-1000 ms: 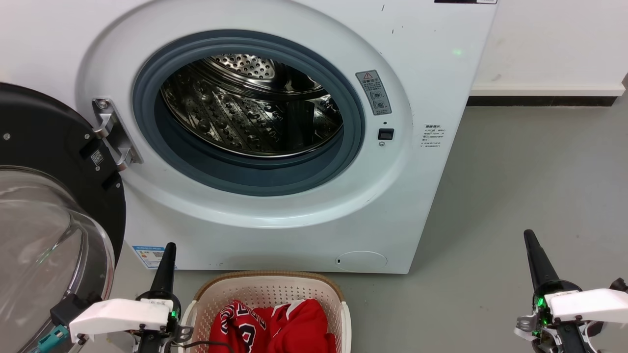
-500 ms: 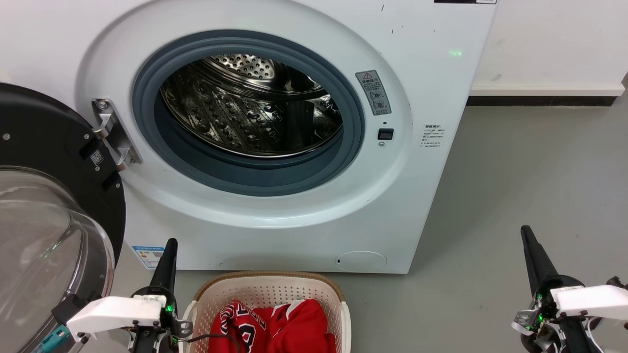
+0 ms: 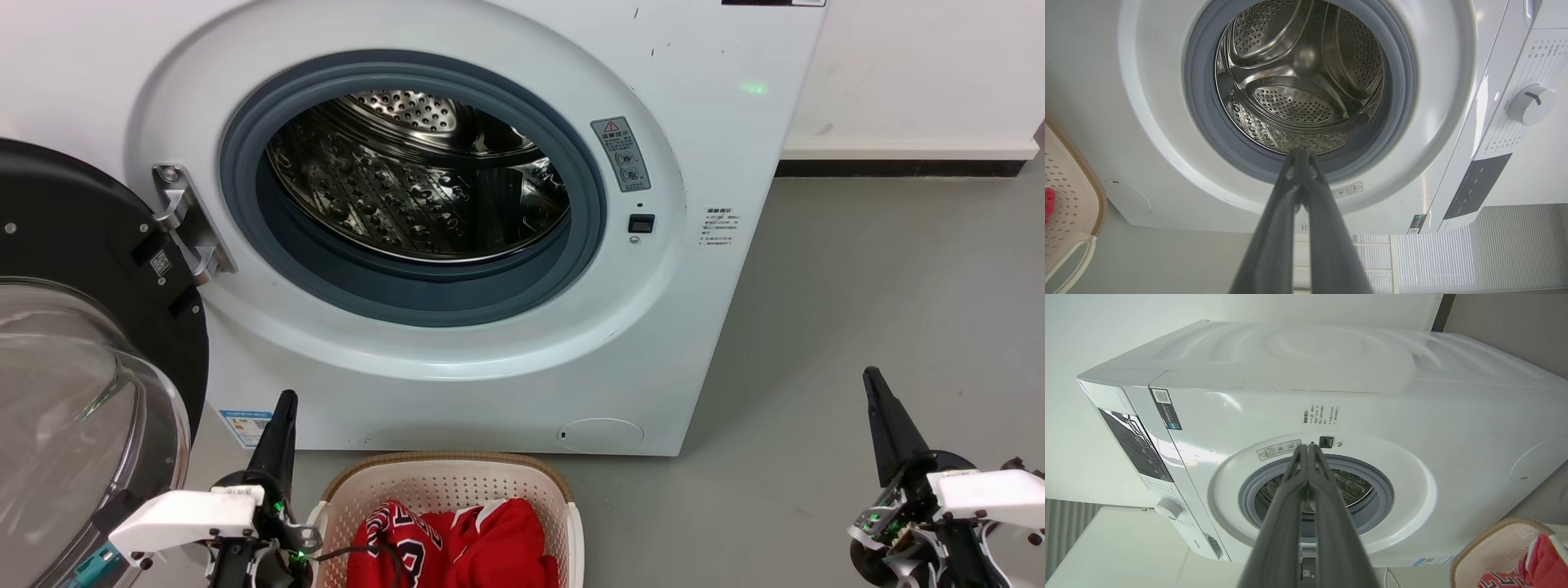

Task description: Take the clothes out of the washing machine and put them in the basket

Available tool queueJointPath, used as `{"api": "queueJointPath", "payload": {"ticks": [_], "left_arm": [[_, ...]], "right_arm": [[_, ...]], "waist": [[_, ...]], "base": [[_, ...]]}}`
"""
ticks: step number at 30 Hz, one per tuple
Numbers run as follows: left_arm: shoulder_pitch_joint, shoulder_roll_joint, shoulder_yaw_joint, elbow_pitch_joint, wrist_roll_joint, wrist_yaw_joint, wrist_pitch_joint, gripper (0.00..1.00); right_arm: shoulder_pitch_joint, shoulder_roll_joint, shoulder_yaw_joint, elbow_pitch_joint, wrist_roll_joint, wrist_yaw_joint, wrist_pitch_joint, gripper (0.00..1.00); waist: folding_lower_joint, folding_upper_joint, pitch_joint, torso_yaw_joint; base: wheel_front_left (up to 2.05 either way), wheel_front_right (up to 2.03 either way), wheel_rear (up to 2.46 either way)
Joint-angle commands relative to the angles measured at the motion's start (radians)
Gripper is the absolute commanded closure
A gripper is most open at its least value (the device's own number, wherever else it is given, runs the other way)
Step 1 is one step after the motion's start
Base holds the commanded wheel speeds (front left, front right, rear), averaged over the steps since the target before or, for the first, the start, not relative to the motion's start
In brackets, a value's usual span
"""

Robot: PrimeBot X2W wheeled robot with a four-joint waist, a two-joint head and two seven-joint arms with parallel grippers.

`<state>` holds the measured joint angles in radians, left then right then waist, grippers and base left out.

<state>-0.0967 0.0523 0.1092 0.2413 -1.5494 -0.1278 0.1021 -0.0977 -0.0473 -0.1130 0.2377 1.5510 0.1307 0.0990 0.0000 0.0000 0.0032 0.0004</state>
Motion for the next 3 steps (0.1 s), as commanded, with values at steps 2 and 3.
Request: {"api": "queueJointPath", "payload": {"ticks": [2, 3], "left_arm": [[-0.013, -0.002, 0.006, 0.003, -0.027, -0.003, 0.006, 1.00], [-0.013, -0.003, 0.006, 0.003, -0.033, -0.004, 0.009, 1.00]], "right_arm": [[-0.012, -0.005, -0.001, 0.005, 0.027, 0.000, 0.008, 1.00], [-0.013, -0.005, -0.001, 0.006, 0.034, 0.000, 0.010, 1.00]], "waist": [[0.0000, 0.0000, 0.000, 0.000], [0.0000, 0.0000, 0.000, 0.000]], "base": [[0.00, 0.00, 0.00], [0.00, 0.00, 0.00]]}}
